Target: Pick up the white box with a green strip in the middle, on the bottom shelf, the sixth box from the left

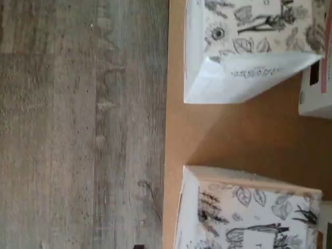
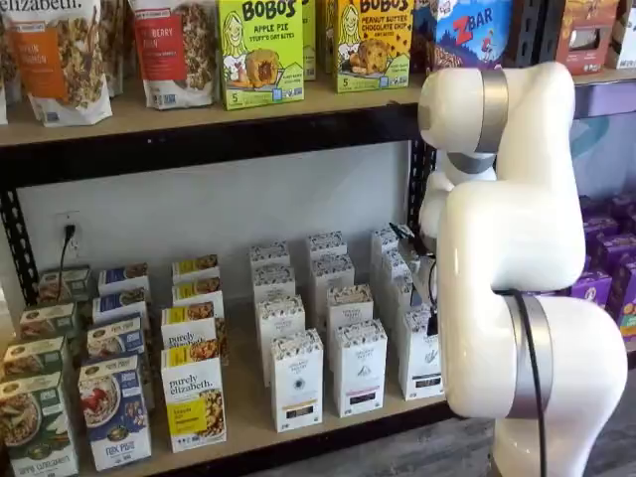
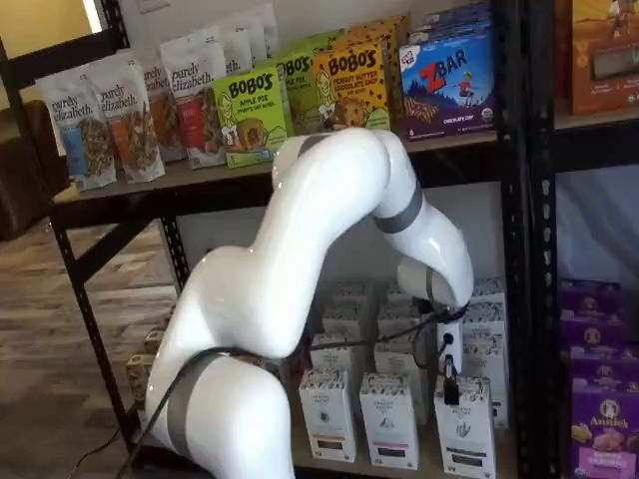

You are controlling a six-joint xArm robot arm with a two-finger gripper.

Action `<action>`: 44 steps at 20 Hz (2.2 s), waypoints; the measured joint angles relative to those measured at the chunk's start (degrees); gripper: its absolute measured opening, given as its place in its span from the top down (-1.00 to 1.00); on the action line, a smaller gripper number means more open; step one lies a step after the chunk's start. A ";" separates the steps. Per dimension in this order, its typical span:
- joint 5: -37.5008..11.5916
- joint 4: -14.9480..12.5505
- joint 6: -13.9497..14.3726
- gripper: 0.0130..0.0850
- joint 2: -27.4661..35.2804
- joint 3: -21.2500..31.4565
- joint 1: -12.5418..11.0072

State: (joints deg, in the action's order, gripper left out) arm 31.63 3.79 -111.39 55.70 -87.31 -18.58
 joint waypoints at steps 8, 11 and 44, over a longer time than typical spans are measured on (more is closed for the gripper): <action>1.88 -4.06 3.23 -1.00 4.53 -5.49 -0.25; 2.32 -8.18 6.95 -1.00 5.62 -6.48 0.00; -0.74 -13.14 11.50 -0.33 7.97 -6.48 0.15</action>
State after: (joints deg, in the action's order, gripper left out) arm 30.89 -9.36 -99.89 63.67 -93.79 -18.42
